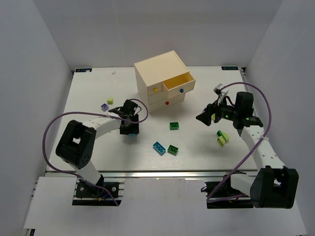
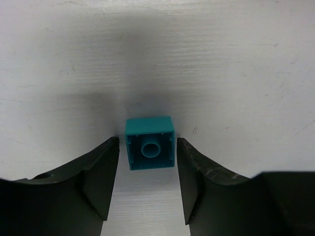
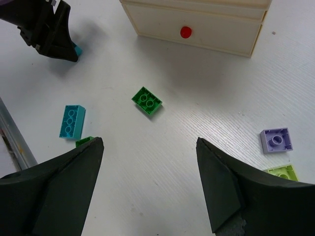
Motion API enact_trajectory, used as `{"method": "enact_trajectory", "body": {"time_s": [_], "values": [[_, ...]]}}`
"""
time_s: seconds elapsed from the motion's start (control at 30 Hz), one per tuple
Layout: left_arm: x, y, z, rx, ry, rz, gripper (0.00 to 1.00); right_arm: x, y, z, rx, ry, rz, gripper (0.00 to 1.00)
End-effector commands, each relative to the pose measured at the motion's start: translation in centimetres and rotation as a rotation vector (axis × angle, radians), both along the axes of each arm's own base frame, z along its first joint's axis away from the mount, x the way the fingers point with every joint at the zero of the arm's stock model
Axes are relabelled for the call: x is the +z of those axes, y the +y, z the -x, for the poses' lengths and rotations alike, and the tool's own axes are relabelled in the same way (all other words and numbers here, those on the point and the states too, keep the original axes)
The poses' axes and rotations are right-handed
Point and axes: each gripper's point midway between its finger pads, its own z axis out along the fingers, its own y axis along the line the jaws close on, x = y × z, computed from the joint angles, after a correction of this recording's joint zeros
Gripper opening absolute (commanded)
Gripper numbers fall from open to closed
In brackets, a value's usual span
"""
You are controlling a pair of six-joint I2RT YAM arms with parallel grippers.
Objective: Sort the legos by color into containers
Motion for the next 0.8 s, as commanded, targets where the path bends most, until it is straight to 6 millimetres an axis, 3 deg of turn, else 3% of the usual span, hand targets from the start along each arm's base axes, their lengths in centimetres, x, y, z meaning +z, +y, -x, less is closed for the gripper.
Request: {"method": "enact_trajectory", "body": {"time_s": [0.0,0.13,0.23,0.27,0.3,0.33,0.4,0.43,0.47,0.5,0.53,0.57,0.6,0.7,0.77], "values": [[0.9,-0.1,-0.9,0.006,-0.028,-0.001,0.60,1.5,0.3,0.1,0.025,-0.022,-0.028,0.81],[1.3,0.1,-1.1,0.013,-0.046,-0.007,0.50,1.7,0.2,0.2,0.026,-0.024,-0.033,0.81],[2.2,-0.3,-1.1,-0.001,-0.076,-0.008,0.32,1.8,0.4,0.4,0.036,-0.027,-0.038,0.80],[2.5,-0.2,-1.2,-0.003,-0.088,-0.013,0.24,1.8,0.4,0.4,0.037,-0.024,-0.040,0.80],[3.5,-0.3,-1.4,-0.007,-0.112,-0.001,0.10,1.8,0.5,0.5,0.043,-0.022,-0.044,0.80],[4.2,-0.5,-1.3,-0.029,-0.125,0.010,0.04,1.9,0.6,0.6,0.048,-0.024,-0.047,0.79],[5.8,-2.0,-0.7,-0.113,-0.144,0.075,0.00,2.0,0.8,0.9,0.069,-0.023,-0.058,0.76],[8.0,-2.5,-0.5,-0.187,-0.195,0.111,0.00,2.0,0.0,0.7,0.049,-0.020,-0.063,0.75],[9.4,-4.6,0.9,-0.297,-0.187,0.226,0.00,1.9,0.1,0.9,0.060,-0.013,-0.065,0.72],[10.6,-5.2,1.5,-0.360,-0.216,0.270,0.00,1.9,0.3,1.1,0.084,-0.022,-0.065,0.65],[13.7,-5.9,2.0,-0.440,-0.313,0.326,0.00,1.8,0.5,1.3,0.101,-0.017,-0.068,0.59],[15.2,-6.7,2.8,-0.502,-0.355,0.382,0.00,1.9,0.6,1.6,0.117,-0.010,-0.073,0.52],[16.4,-7.7,4.3,-0.585,-0.376,0.460,0.00,2.0,0.8,1.8,0.143,-0.020,-0.076,0.35],[22.1,-8.7,5.0,-0.709,-0.585,0.541,0.00,1.9,1.0,2.1,0.167,-0.017,-0.073,0.08],[26.4,-9.5,3.6,-0.756,-0.741,0.550,0.00,1.8,0.8,2.0,0.160,-0.021,-0.064,0.04]]}}
